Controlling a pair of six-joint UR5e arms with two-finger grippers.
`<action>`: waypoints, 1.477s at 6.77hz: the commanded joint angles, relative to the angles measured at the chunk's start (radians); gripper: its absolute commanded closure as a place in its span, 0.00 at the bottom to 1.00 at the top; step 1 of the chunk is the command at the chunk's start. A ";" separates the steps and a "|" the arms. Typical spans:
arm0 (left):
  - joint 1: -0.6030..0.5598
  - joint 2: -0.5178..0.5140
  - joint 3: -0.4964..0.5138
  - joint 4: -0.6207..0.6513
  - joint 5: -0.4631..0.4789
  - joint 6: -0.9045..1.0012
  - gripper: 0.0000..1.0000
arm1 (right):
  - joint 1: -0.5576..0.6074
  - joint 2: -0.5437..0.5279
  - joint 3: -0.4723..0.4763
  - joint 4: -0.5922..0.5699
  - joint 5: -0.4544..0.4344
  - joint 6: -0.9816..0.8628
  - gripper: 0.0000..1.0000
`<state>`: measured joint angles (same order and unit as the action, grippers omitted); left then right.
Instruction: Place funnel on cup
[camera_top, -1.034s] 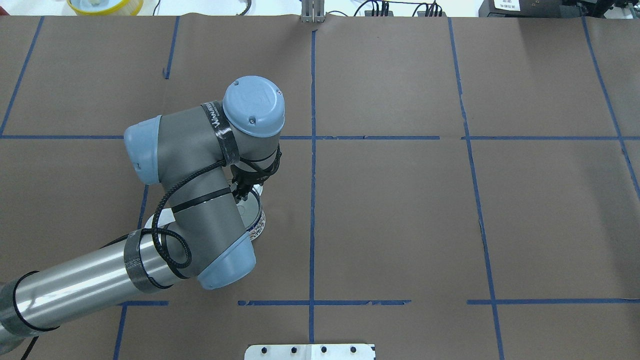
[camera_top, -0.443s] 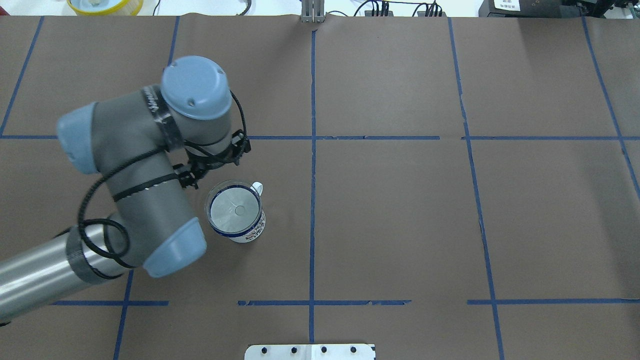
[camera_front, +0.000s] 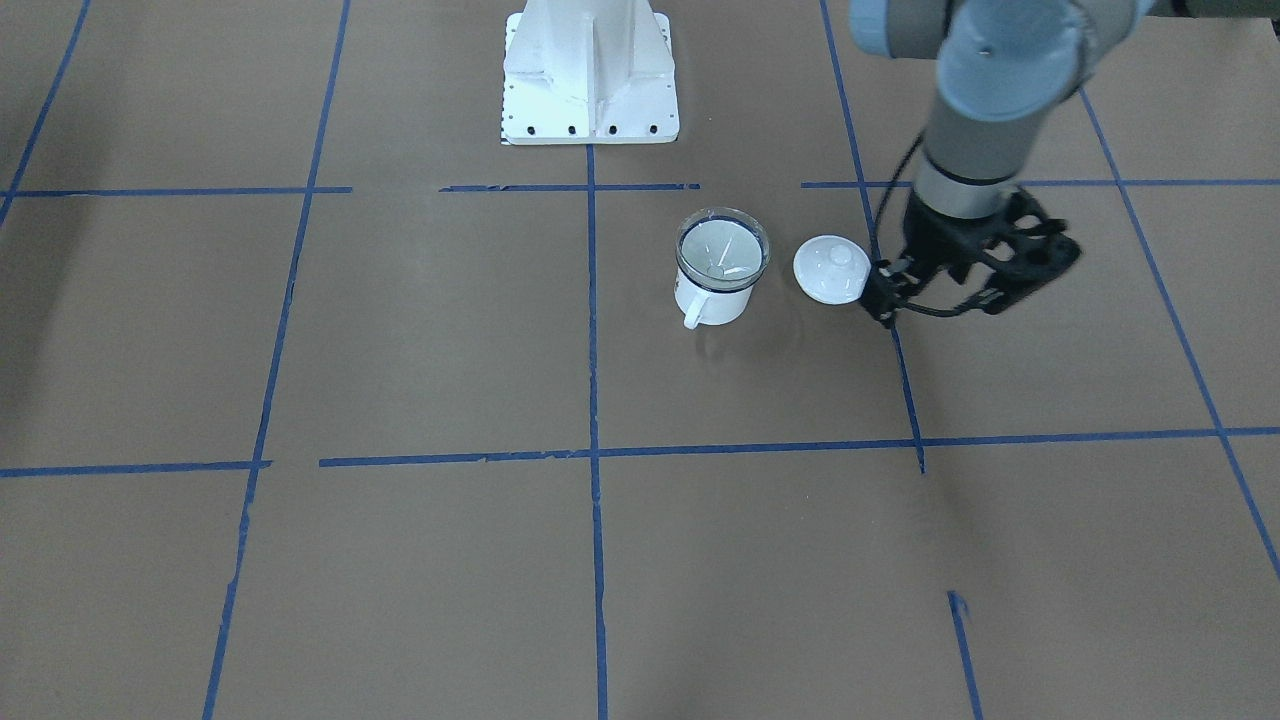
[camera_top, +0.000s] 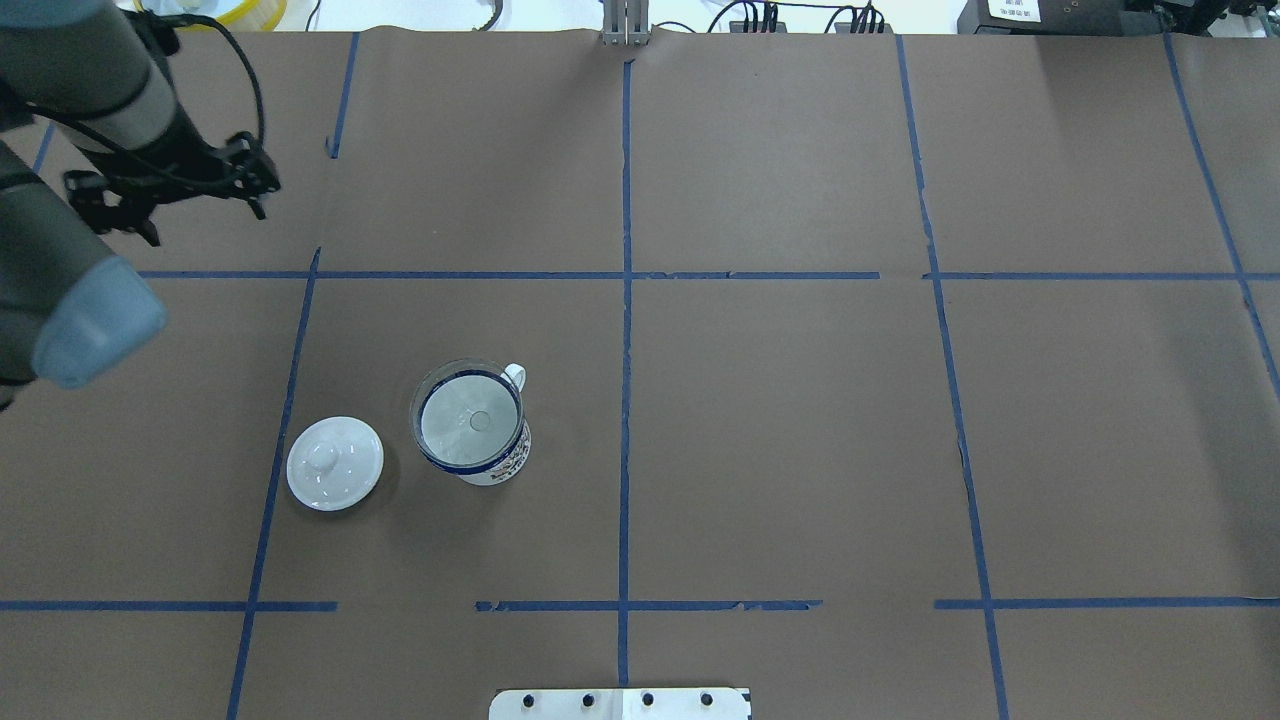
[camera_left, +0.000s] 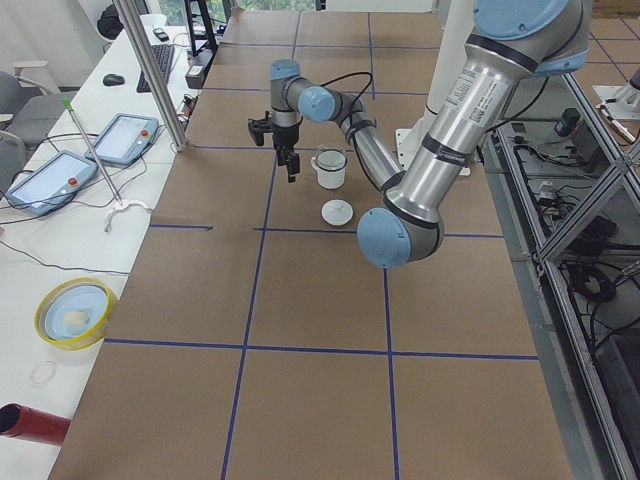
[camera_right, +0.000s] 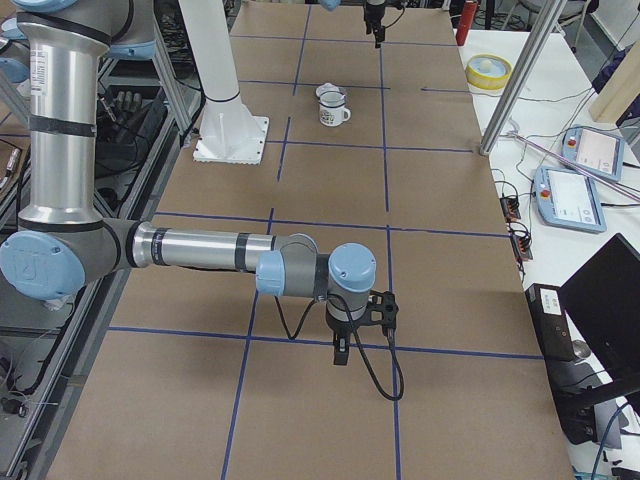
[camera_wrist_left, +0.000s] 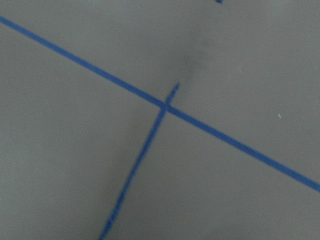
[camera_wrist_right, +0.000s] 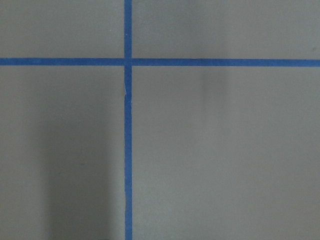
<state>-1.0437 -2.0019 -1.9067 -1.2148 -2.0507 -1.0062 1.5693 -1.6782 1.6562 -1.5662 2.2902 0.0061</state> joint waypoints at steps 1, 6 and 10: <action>-0.355 0.160 0.126 -0.105 -0.106 0.640 0.00 | 0.000 0.000 -0.001 0.000 0.000 0.000 0.00; -0.587 0.354 0.317 -0.286 -0.273 1.109 0.00 | 0.000 0.000 -0.001 0.000 0.000 0.000 0.00; -0.564 0.469 0.212 -0.302 -0.282 0.830 0.00 | 0.000 0.000 0.001 0.000 0.000 0.000 0.00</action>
<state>-1.6098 -1.5396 -1.6949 -1.5192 -2.3321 -0.1383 1.5693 -1.6782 1.6556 -1.5662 2.2902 0.0062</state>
